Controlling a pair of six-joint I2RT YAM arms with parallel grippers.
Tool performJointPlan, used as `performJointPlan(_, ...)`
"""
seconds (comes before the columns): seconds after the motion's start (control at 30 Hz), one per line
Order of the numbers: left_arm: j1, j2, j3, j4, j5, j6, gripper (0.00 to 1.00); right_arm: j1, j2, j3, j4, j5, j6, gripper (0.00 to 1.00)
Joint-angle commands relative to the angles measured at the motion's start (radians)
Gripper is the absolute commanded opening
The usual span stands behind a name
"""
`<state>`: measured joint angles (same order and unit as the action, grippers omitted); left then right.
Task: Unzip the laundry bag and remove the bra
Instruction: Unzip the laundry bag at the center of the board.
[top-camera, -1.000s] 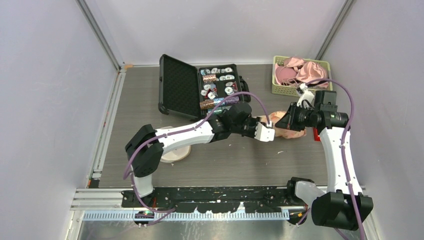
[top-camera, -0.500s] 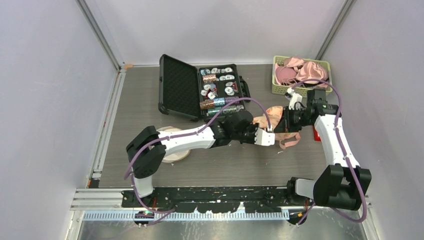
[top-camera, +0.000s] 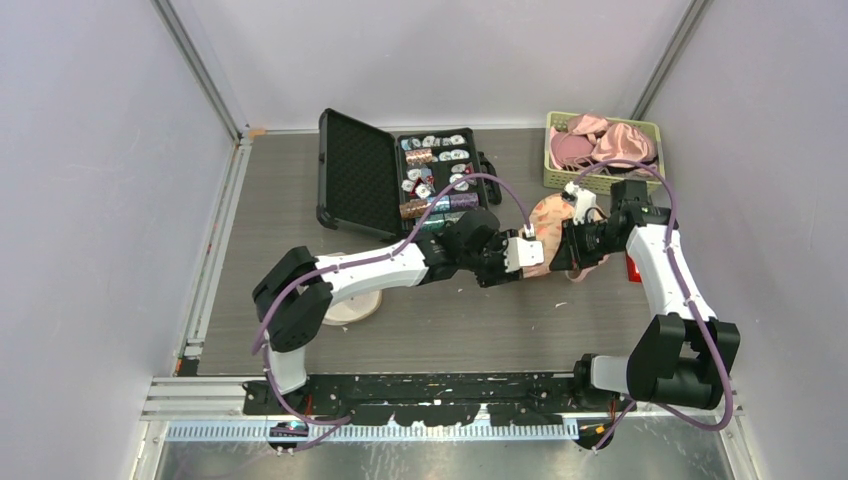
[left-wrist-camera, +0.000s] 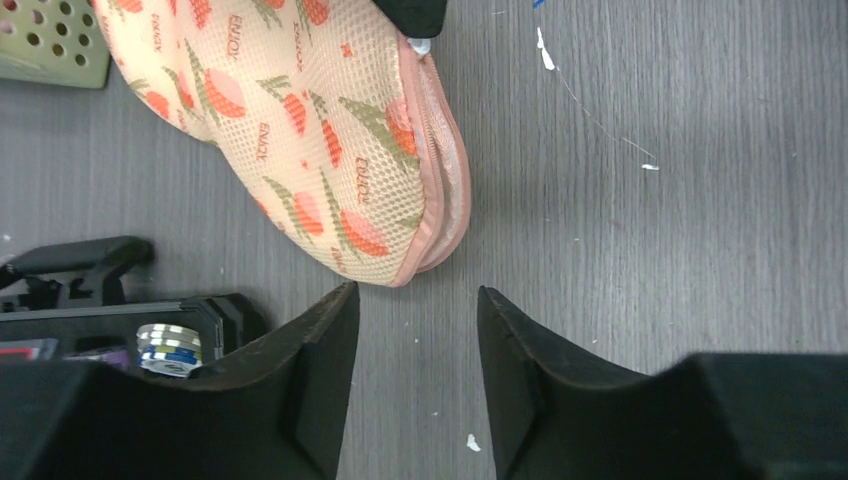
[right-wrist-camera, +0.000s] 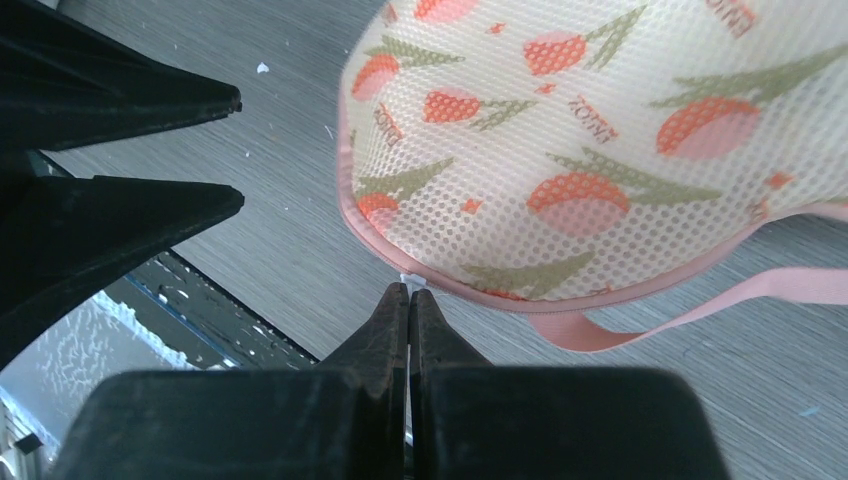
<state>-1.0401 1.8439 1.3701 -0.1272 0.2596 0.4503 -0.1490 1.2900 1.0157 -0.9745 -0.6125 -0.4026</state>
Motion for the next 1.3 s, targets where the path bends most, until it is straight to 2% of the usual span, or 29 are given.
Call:
performJointPlan(0.0,-0.003,0.011,0.021,0.077,0.042,-0.117,0.54,-0.004,-0.031,-0.02,-0.008,-0.035,-0.051,0.0)
performJointPlan(0.2,-0.008,0.083,0.049,0.204,0.051,-0.203,0.65,-0.004,-0.048,-0.026,-0.008,-0.045,-0.058,0.01)
performJointPlan(0.3,-0.025,0.126,0.083,0.236,0.028,-0.175,0.64,-0.004,-0.046,-0.025,-0.008,-0.054,-0.056,0.01)
performJointPlan(0.43,-0.057,0.181,0.135,0.238,0.016,-0.105,0.55,-0.004,-0.036,-0.019,-0.002,-0.067,-0.048,0.0)
performJointPlan(0.57,-0.075,0.203,0.147,0.221,-0.033,-0.071,0.27,-0.004,-0.026,-0.013,-0.004,-0.057,-0.056,0.01)
performJointPlan(0.7,-0.074,0.17,0.088,0.201,-0.086,-0.059,0.02,-0.006,-0.018,-0.013,-0.009,-0.02,-0.073,0.0)
performJointPlan(0.87,-0.073,0.106,-0.019,0.218,-0.137,-0.057,0.0,-0.009,-0.004,-0.028,-0.005,0.002,-0.113,0.01)
performJointPlan(1.27,-0.042,0.029,-0.132,0.176,-0.161,-0.097,0.0,-0.009,0.043,-0.009,0.013,0.041,-0.148,0.0)
